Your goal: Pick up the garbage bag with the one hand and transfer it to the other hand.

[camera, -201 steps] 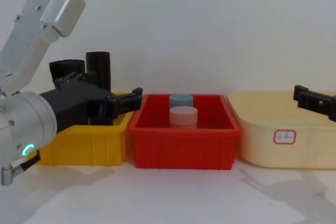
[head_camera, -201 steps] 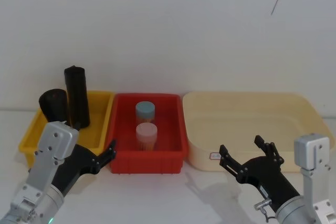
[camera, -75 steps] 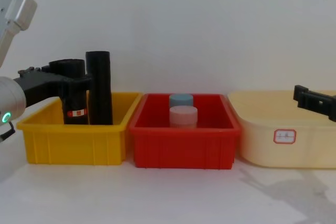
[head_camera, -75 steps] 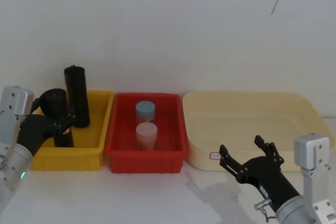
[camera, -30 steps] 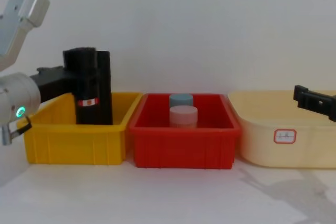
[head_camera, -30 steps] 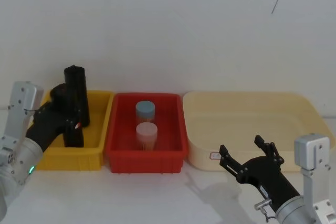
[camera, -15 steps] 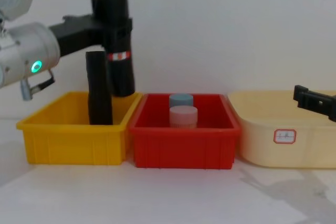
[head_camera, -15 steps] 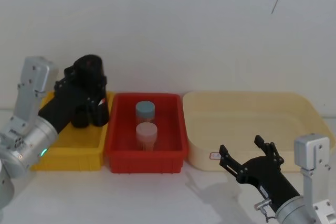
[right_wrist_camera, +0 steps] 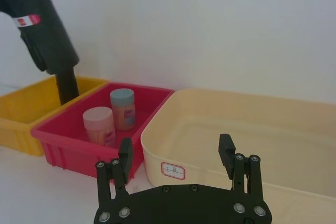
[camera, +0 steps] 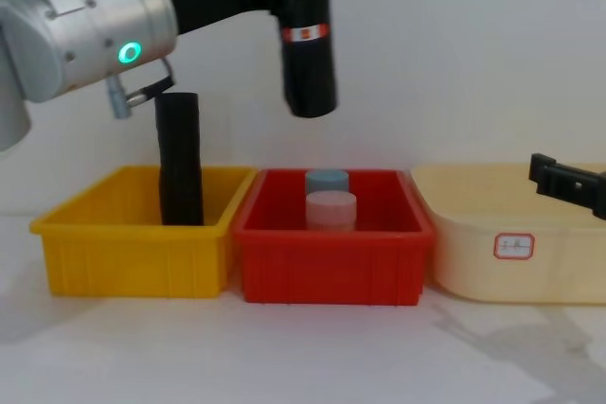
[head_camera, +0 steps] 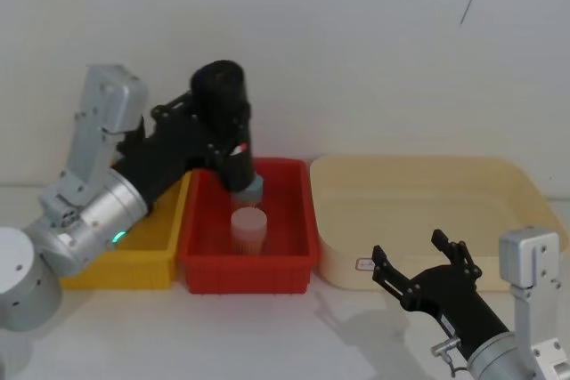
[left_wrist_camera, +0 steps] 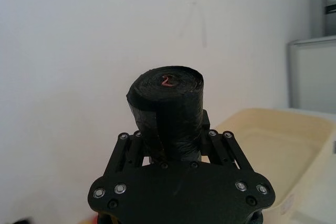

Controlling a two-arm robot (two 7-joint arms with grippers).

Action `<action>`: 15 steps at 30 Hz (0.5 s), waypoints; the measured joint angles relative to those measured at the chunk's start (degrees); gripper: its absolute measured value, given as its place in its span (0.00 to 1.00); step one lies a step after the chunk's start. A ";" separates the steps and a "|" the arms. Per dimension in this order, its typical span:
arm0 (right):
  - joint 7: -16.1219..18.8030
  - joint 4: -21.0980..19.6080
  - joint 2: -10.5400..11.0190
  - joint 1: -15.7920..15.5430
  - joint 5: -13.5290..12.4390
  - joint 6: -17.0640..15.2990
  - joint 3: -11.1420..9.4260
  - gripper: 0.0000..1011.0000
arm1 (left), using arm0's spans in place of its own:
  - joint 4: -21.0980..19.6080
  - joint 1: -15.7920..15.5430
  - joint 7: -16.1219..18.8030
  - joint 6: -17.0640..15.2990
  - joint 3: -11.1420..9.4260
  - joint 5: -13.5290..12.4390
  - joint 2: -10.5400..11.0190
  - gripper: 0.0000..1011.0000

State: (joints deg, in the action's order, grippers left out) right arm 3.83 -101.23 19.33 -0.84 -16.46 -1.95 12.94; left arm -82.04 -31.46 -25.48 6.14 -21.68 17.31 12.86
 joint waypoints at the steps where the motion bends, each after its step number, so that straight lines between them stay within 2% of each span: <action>1: 0.00 0.00 0.00 0.00 0.00 0.00 0.00 0.99 | 0.03 -0.18 -0.43 0.06 -0.25 0.09 -0.14 0.46; 6: 0.00 0.00 0.00 0.00 0.00 0.00 0.00 0.99 | 0.77 -1.11 -2.11 0.33 -2.09 0.36 -0.80 0.46; 15: 0.00 0.00 0.00 0.00 0.00 0.00 0.00 0.99 | 2.07 -1.44 -3.36 0.07 -4.05 0.54 -1.09 0.46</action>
State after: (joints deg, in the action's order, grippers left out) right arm 3.83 -101.23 19.33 -0.84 -16.46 -1.95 12.94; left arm -79.96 -32.90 -28.83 6.21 -25.72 17.85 11.77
